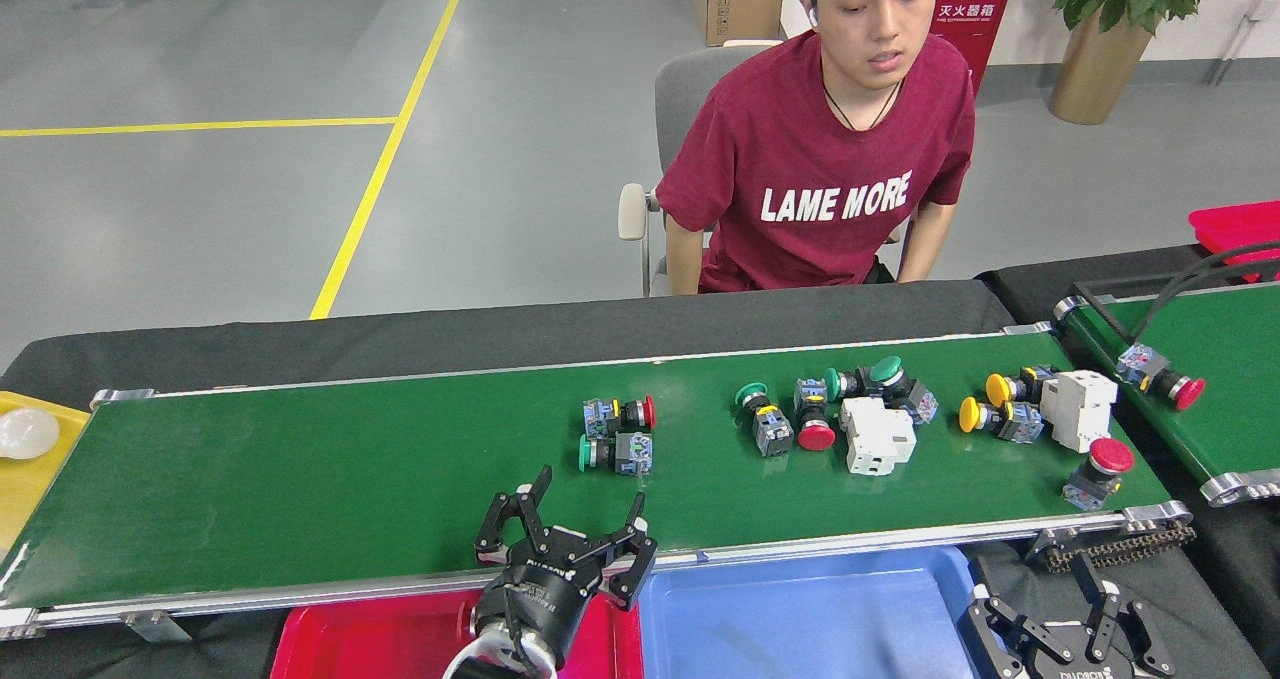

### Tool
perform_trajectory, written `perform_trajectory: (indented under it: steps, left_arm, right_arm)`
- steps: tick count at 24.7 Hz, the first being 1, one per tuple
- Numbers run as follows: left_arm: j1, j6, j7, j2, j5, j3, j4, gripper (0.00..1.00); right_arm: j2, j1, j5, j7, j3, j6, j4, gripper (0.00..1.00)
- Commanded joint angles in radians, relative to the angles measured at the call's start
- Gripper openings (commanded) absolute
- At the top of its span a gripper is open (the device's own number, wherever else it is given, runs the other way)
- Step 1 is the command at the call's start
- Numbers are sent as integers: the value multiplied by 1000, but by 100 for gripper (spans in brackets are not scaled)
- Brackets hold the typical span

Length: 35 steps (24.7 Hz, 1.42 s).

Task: Pick switch part from conveyor to tray
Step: 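Grasp a switch part with the left gripper and a white block with the right, then drop the left part into the red tray, white block into blue tray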

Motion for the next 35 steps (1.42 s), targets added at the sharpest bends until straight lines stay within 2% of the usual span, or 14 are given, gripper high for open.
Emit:
perform_trajectory:
  steps: [1,6,10,13,16,19,20,22,24,25,30,32,33,35]
  left_arm:
    - [-17,18,-1,-5,2,2,13,100]
    - [-43,18,-1,-2,9,14,59,100]
    - [-125,12,-1,0,34,39,154,100]
    - [-158,9,-1,6,78,40,185,100]
    - [-158,8,-1,9,84,40,186,100]
    - [-155,6,-2,9,84,34,185,100]
    - [-155,6,-1,9,84,34,185,100]
    - [-161,6,-2,9,84,34,193,100]
    - [-170,8,-1,8,84,40,203,100]
    - [-181,9,-1,9,84,42,214,100]
    - [-211,18,-1,12,83,94,285,100]
    - [-216,18,-1,14,80,112,294,100]
    - [-218,20,1,15,77,117,297,100]
    - [-222,24,1,15,75,137,312,100]
  right_arm:
    - [10,-48,0,46,29,10,8,96]
    - [49,-275,3,96,265,208,140,96]
    - [141,-460,0,112,418,292,362,96]
    - [211,-552,-2,112,434,294,506,96]
    - [242,-654,-3,113,394,292,614,96]
    - [257,-660,-3,115,345,275,638,87]
    - [251,-658,-3,116,345,257,637,78]
    - [245,-655,-2,135,342,146,644,45]
    - [241,-654,-3,141,337,44,669,23]
    - [241,-655,-2,138,337,28,684,2]
    - [238,-652,-3,132,326,-18,672,1]
    - [236,-640,-3,132,325,-71,618,1]
    - [222,-614,-3,133,325,-107,571,1]
    - [139,-528,-3,133,325,-196,424,1]
